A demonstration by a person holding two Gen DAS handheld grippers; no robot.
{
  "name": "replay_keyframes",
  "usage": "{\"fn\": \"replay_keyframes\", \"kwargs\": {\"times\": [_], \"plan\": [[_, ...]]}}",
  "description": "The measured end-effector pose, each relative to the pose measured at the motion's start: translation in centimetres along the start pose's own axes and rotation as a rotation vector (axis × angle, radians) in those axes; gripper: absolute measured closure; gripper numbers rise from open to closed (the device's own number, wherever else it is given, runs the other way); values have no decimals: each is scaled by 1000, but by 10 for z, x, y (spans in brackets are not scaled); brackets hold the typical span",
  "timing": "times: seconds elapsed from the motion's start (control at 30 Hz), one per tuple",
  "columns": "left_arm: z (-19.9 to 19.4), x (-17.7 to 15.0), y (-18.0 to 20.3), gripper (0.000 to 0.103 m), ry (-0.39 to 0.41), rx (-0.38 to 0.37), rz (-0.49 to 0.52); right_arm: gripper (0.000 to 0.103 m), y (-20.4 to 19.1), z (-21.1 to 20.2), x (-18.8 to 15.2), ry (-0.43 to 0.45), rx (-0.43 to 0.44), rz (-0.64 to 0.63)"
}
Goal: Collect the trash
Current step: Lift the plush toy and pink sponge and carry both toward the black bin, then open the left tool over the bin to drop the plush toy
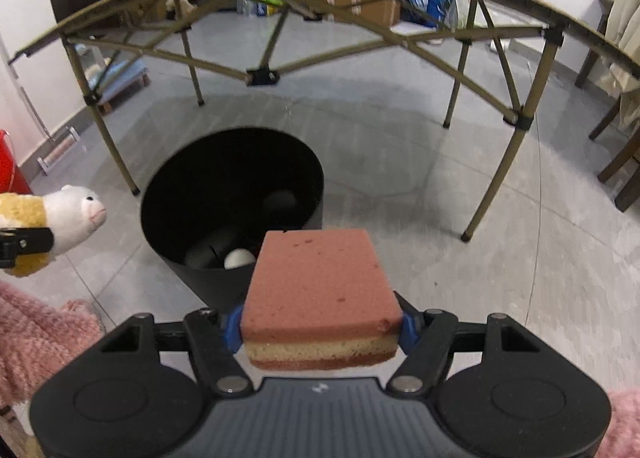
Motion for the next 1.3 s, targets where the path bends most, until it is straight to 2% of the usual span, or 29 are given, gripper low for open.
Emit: {"fn": "replay_keyframes", "kwargs": {"times": [0.37,0.5,0.97,1.3], "plan": [[11,7,4,7,-68,44,-11,34,5,22,3,-73,-18,9],[14,10,12,7,-84,33,8,34,12,26,4,-88,-29,27],[31,33,81,7,-90,-39,105,34,39,42,22,-84,-72,67],[58,50,123,7,-116,-43,85,34,58,47,38,-56,-82,92]]}}
Point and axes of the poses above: each gripper's, at about its wrist camera, not at the fingertips, and z roughly the way its jaws point, y to its right, x to its top, the point moved 1 cm from there along z, roughly the way its jaws point, and after that the axes turned 14 degrees about -z, right-handed, at the moved point
